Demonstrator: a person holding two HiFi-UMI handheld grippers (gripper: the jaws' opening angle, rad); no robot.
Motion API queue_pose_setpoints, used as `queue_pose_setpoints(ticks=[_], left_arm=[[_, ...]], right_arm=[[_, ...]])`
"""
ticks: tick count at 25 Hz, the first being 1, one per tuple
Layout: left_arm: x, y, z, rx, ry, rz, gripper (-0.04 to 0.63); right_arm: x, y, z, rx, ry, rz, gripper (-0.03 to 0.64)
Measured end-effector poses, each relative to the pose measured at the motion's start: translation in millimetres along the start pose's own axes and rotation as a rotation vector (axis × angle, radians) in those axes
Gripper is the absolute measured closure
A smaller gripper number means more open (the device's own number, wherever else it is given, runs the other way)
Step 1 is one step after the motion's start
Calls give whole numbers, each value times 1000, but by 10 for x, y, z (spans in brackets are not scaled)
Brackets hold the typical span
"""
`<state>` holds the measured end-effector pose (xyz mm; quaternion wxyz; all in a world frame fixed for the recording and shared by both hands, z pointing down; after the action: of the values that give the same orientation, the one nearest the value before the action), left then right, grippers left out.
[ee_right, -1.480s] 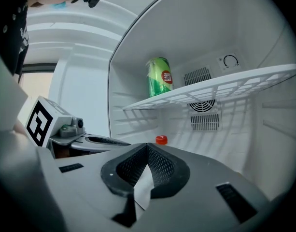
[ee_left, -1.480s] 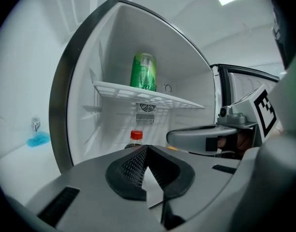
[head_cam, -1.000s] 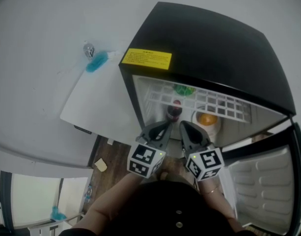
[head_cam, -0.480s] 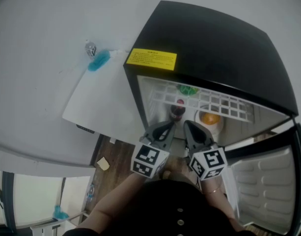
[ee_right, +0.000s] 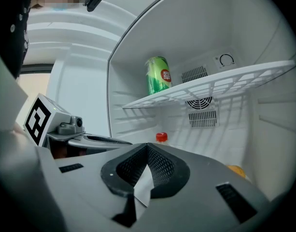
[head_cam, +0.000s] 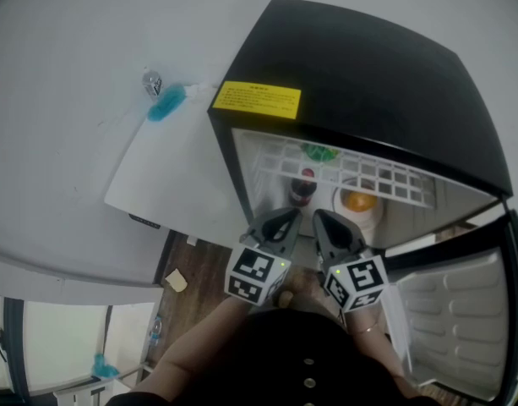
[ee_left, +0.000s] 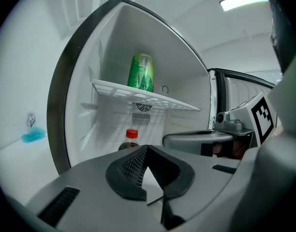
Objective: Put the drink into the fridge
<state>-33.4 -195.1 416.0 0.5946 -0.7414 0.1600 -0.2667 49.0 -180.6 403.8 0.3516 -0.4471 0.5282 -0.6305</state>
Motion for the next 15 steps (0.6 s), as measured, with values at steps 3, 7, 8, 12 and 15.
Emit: queue_pose_setpoints(ticks=[3, 7, 8, 12, 15], left_arm=[[4, -34, -4, -8, 2, -5, 589], [-4, -53, -5, -9, 8, -7, 589], [-5, -50, 0, -9, 9, -7, 589], [-7, -54, 7, -9, 12, -9, 589], [-8, -78, 0, -19, 17, -11, 589]], right_arm=[[-13, -21, 8, -5, -1, -8, 609], [-17, -44, -16, -16, 10, -11, 609], [-19, -48, -15, -17, 11, -13, 609], [-18, -50, -14, -20, 12, -14, 609], [-22, -55, -29, -32, 15, -15, 609]])
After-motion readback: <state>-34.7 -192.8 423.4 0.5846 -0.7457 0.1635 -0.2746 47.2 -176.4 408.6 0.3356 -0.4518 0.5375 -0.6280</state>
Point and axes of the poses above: the fingertips, and each gripper's own axes: x forward along the fingers, z to its right, y out of its top, the point moved 4 cm from there along -x, backward along the fingers, and after that the axes turned 11 degrees about -y, right-handed, at the moved point
